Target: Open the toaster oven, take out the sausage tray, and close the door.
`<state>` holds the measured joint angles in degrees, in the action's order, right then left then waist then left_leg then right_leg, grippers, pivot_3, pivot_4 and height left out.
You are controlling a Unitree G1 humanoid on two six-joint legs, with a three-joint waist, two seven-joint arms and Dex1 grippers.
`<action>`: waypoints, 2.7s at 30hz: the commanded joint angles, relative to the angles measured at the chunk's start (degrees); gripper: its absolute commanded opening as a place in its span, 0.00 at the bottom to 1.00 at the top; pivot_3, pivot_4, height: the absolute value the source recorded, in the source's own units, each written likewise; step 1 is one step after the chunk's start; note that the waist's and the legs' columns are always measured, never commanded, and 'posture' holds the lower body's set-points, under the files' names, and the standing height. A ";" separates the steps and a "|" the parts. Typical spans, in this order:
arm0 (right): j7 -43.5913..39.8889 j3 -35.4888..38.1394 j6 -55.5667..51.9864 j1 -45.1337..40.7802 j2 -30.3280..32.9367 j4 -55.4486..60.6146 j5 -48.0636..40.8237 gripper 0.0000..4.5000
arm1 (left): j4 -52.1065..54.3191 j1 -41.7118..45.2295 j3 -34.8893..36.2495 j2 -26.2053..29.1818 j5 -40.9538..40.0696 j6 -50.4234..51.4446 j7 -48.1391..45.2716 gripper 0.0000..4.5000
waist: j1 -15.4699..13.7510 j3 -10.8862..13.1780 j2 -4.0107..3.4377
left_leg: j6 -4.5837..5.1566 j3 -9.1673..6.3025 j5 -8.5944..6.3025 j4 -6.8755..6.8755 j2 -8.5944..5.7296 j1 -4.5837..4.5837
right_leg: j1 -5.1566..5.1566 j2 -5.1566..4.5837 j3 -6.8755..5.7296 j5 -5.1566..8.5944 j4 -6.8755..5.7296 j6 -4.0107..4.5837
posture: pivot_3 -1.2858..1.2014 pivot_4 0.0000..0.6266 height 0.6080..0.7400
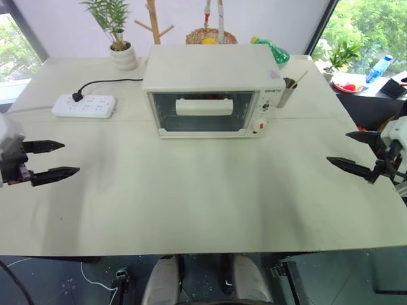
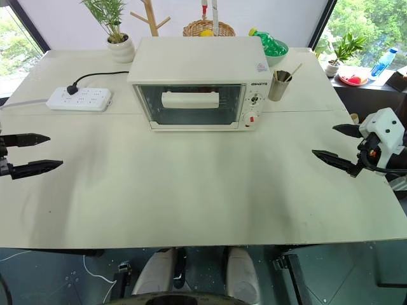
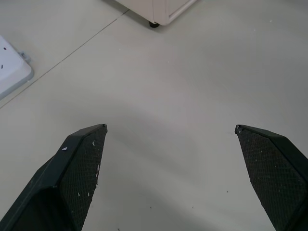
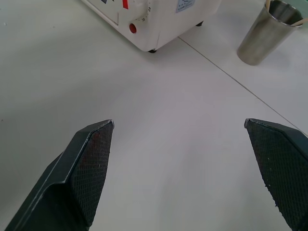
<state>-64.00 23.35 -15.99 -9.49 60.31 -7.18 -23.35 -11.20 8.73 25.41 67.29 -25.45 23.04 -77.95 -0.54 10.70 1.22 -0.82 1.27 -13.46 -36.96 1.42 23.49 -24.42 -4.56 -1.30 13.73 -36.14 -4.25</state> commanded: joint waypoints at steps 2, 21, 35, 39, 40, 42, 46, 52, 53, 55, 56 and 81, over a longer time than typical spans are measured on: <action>-0.14 2.49 0.41 -0.27 0.68 0.13 -0.82 0.99 | 0.02 1.04 0.30 0.85 1.13 -2.15 1.18 1.00 | 0.00 0.00 0.00 | 0.00 0.00 0.00 0.00 0.00 0.00 | 0.00 0.00 0.00 0.00 0.00 0.00 | 0.52 0.24 1.00; -1.87 3.81 -6.79 -1.62 2.17 5.41 -5.83 0.99 | 5.88 7.18 -1.78 -0.16 -5.97 7.32 1.03 1.00 | -0.02 0.00 0.00 | 0.00 0.01 0.00 -0.03 -0.01 -0.01 | 0.00 0.01 0.02 -0.01 -0.04 -0.02 | 0.52 0.24 1.00; 16.88 -14.29 -29.55 -21.69 -11.48 26.56 -15.80 0.99 | 10.25 30.52 -18.56 -8.55 -9.89 13.48 -1.28 1.00 | 0.14 -0.01 0.09 | 0.01 -0.01 0.01 -0.18 -0.11 0.01 | 0.02 0.16 0.10 -0.11 -0.10 -0.15 | 0.52 0.24 1.00; 20.15 -20.62 -29.57 -25.25 -17.64 25.34 -13.00 0.99 | 8.35 35.46 -21.70 -11.19 -8.56 13.34 -2.30 1.00 | 0.13 -0.01 0.09 | 0.11 -0.02 -0.04 -0.18 -0.17 0.04 | 0.00 0.17 0.15 -0.13 -0.11 -0.20 | 0.52 0.24 1.00; 20.60 -21.57 -29.53 -25.78 -18.75 24.97 -12.55 0.99 | 7.92 36.14 -22.23 -11.54 -8.15 13.05 -2.56 1.00 | 0.12 -0.01 0.09 | 0.14 -0.02 -0.06 -0.18 -0.17 0.04 | 0.00 0.18 0.15 -0.13 -0.11 -0.21 | 0.52 0.24 1.00; 21.47 -23.75 -29.01 -27.09 -20.93 23.45 -10.83 0.99 | 7.31 37.26 -22.76 -12.09 -7.88 12.90 -2.78 1.00 | 0.14 -0.01 0.09 | 0.18 -0.02 -0.08 -0.18 -0.17 0.04 | 0.00 0.20 0.15 -0.14 -0.11 -0.22 | 0.52 0.24 1.00; 21.18 -26.45 -27.12 -28.86 -23.41 20.38 -7.90 0.99 | 6.86 38.21 -23.04 -12.69 -7.64 12.95 -2.89 1.00 | 0.17 -0.01 0.10 | 0.20 -0.02 -0.09 -0.19 -0.17 0.05 | 0.00 0.23 0.19 -0.14 -0.11 -0.23 | 0.52 0.24 1.00; 19.87 -29.06 -23.36 -32.98 -26.45 13.85 -3.55 0.99 | 7.64 37.72 -22.62 -12.96 -7.76 12.96 -2.42 1.00 | 0.35 -0.01 0.10 | 0.20 -0.02 -0.09 -0.21 -0.16 0.04 | -0.01 0.27 0.22 -0.14 -0.11 -0.23 | 0.52 0.24 1.00; 19.75 -29.20 -22.84 -33.48 -26.84 13.04 -3.02 0.99 | 7.74 37.65 -22.54 -12.96 -7.78 12.98 -2.34 1.00 | 0.37 -0.01 0.10 | 0.20 -0.02 -0.09 -0.21 -0.16 0.04 | -0.01 0.28 0.22 -0.14 -0.12 -0.23 | 0.52 0.24 1.00; 19.25 -29.46 -21.71 -34.50 -27.68 11.74 -2.14 0.99 | 7.92 37.55 -22.35 -12.98 -7.89 13.07 -2.14 1.00 | 0.40 -0.01 0.10 | 0.20 -0.02 -0.09 -0.20 -0.15 0.04 | -0.01 0.30 0.24 -0.14 -0.12 -0.23 | 0.52 0.24 1.00; 18.88 -29.47 -21.26 -34.99 -28.17 11.42 -1.93 0.99 | 7.96 37.51 -22.31 -13.00 -7.90 13.07 -2.03 1.00 | 0.41 -0.01 0.09 | 0.21 -0.02 -0.09 -0.20 -0.14 0.04 | -0.01 0.33 0.25 -0.14 -0.12 -0.23 | 0.52 0.24 1.00; 16.75 -29.64 -26.46 -23.44 -30.18 29.26 -6.63 1.00 | -2.68 45.35 -23.63 -19.97 -4.69 10.80 2.99 0.44 | 1.45 0.00 0.10 | 0.36 0.03 -0.19 -0.22 0.37 -0.03 | -0.17 1.00 0.52 -0.17 -0.25 -0.15 | 0.52 0.24 1.00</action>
<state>-47.30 -6.44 -42.85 -32.80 30.88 18.28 -28.37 -13.58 52.46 1.24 47.31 -30.95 35.36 -75.15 0.91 10.70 1.32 -0.45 1.29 -13.65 -37.18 1.80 23.46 -24.60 -3.56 -0.78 13.56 -36.39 -4.40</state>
